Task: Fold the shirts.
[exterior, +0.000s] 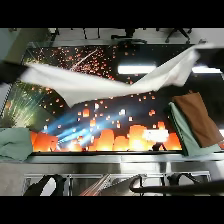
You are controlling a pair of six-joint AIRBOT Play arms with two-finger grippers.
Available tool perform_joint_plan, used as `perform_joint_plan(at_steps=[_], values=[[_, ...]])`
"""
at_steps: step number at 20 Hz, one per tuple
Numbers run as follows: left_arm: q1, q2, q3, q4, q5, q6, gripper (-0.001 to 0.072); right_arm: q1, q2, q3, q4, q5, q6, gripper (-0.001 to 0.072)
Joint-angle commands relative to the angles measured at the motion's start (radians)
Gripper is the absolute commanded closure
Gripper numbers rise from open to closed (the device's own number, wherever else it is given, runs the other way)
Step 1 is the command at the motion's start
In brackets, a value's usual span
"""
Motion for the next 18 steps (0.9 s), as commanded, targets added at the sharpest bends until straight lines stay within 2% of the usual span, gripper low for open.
perform_joint_plan(at_steps=[1,3,5,8,11,13,15,18], values=[[0.139,0.087,0.398,-0.058,0.039,-0.037,0.0698,-0.086,0.018,0.314,0.119,-0.068,0.061,0.0694],[0.241,0.072,0.578,-0.018,0.039,-0.082,0.0698,-0.086,0.018,0.430,0.115,-0.111,0.093,0.0694],[0.266,0.052,0.648,-0.007,0.043,-0.099,0.0698,-0.086,0.019,0.496,0.102,-0.137,0.100,0.0694],[0.266,0.028,0.549,-0.008,0.036,-0.095,0.0698,-0.086,0.019,0.514,-0.028,-0.179,0.112,0.0694],[0.252,-0.017,0.378,-0.018,0.014,-0.042,0.0698,-0.064,-0.014,0.490,-0.184,-0.167,0.122,0.0693],[0.173,-0.093,0.295,-0.014,-0.019,-0.003,0.0698,0.032,-0.064,0.405,-0.246,-0.172,0.114,0.0694],[0.048,-0.193,0.207,0.023,-0.032,0.038,0.0698,0.233,-0.148,0.276,-0.314,-0.222,0.049,0.0694],[-0.105,-0.349,0.092,0.240,0.050,0.038,0.0698,0.439,-0.327,0.165,-0.515,-0.476,0.023,0.0694]])
